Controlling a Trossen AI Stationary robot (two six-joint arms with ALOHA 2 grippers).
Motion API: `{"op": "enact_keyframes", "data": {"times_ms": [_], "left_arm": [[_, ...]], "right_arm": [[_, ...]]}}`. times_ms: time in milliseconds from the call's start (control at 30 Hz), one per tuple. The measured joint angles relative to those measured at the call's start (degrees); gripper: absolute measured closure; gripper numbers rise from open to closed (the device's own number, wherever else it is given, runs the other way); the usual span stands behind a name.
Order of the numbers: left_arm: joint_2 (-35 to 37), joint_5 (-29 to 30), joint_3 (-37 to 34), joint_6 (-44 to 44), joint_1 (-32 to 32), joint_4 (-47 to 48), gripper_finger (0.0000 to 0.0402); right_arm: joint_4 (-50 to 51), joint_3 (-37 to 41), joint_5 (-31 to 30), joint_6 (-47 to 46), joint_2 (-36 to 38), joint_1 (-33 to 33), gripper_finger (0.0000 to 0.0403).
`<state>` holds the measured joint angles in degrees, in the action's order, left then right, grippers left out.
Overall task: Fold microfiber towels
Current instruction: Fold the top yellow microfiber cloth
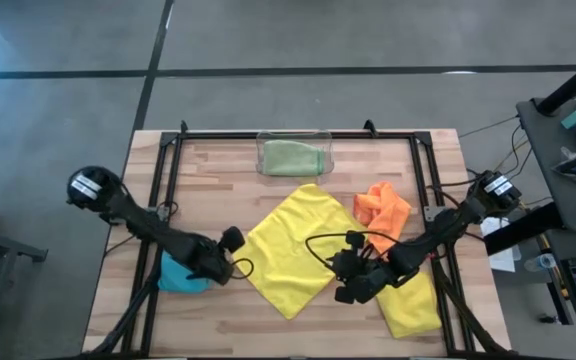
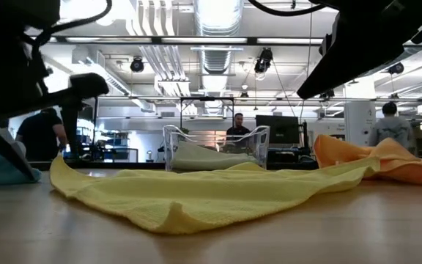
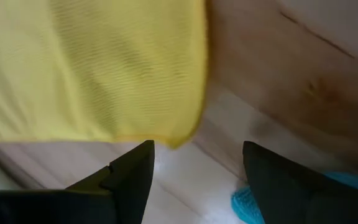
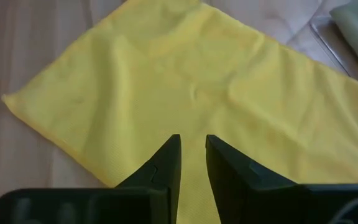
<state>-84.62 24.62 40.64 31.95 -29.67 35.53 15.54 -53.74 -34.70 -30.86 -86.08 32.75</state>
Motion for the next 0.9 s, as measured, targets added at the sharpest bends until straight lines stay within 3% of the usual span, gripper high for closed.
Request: {"op": "enact_keyframes", "data": {"times_ms": [100, 400, 600, 900], "left_arm": [[-1.8, 0.7, 0.0, 2.0, -0.5, -1.2, 0.0196], [-2.0, 1.7, 0.0, 3.2, -1.2, -4.3, 0.0318], [-1.9, 1.8, 0.1, 3.1, -1.2, -5.0, 0.0389], [-1.8, 1.7, 2.3, 1.1, -1.2, -5.2, 0.04]], "right_arm": [[-1.4, 0.0, 0.0, 0.4, 0.0, 0.0, 0.0335], [-6.9, 0.0, 0.3, 3.8, -2.0, 1.5, 0.0335], [-16.0, 0.0, 0.6, 5.3, -8.4, 3.3, 0.0329], [-25.7, -4.3, 4.7, 15.7, -19.7, 4.4, 0.0233]]}}
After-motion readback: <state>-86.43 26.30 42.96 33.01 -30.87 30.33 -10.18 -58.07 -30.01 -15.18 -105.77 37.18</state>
